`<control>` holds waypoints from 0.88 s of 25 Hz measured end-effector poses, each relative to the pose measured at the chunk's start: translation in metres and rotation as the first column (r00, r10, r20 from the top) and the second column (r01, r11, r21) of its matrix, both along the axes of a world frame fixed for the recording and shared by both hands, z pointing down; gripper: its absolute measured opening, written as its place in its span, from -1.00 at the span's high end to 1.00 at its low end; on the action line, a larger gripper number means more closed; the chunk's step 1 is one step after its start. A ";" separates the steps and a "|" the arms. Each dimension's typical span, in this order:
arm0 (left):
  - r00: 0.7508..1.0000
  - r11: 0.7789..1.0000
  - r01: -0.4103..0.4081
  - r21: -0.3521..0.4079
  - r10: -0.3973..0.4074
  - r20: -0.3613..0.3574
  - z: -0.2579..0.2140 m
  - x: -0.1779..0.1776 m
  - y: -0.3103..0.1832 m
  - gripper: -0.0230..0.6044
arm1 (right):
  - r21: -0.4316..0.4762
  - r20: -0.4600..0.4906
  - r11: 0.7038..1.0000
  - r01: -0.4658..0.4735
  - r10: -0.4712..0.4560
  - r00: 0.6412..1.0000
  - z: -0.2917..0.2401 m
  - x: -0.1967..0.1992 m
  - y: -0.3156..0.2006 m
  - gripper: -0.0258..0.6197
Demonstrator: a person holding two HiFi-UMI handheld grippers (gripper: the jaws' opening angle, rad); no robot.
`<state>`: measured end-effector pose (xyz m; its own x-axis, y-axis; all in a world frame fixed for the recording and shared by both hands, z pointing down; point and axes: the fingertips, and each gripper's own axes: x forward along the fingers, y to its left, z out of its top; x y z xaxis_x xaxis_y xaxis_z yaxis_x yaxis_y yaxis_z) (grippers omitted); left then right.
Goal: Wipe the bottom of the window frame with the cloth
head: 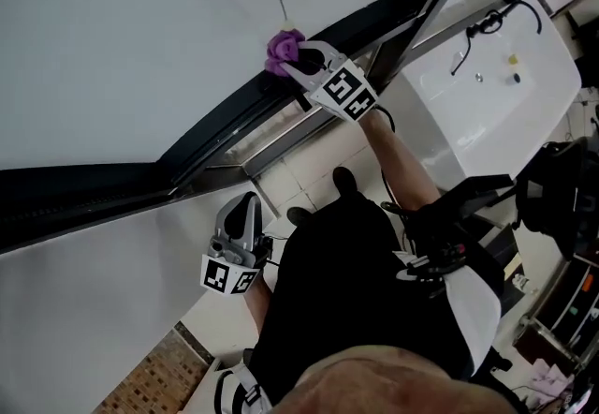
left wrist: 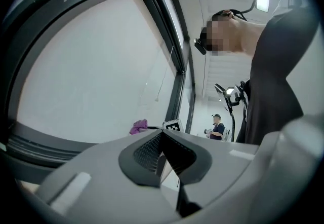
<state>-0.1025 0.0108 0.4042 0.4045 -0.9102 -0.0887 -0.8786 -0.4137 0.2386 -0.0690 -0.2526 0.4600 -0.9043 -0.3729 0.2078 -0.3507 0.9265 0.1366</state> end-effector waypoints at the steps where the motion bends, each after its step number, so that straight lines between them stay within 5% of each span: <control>1: 1.000 1.000 0.014 -0.001 -0.014 -0.002 0.001 -0.004 0.002 0.93 | -0.014 -0.001 1.000 -0.008 0.008 1.000 0.002 0.000 -0.002 0.70; 8: 0.999 0.999 0.033 0.002 -0.033 -0.004 0.002 -0.011 0.003 0.93 | -0.169 -0.062 0.983 -0.076 0.066 0.996 0.044 -0.004 -0.020 0.71; 14: 1.000 1.000 0.002 -0.001 -0.002 -0.003 0.004 -0.005 -0.002 0.93 | -0.061 -0.185 0.996 -0.064 0.052 0.981 0.046 -0.002 -0.021 0.71; 19: 1.000 1.000 -0.004 0.000 0.004 -0.007 0.003 0.000 -0.004 0.93 | 0.059 -0.394 0.992 -0.111 0.125 0.911 0.064 0.029 -0.053 0.71; 22: 1.000 1.000 -0.015 -0.004 0.015 -0.007 0.005 0.004 -0.008 0.93 | 0.066 -0.415 0.994 -0.082 0.102 0.904 0.071 0.035 -0.061 0.71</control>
<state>-0.0989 0.0029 0.4095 0.4174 -0.9044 -0.0882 -0.8706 -0.4258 0.2464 -0.0345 -0.3138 0.5311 -0.7002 -0.4683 0.5389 -0.3354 0.8821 0.3308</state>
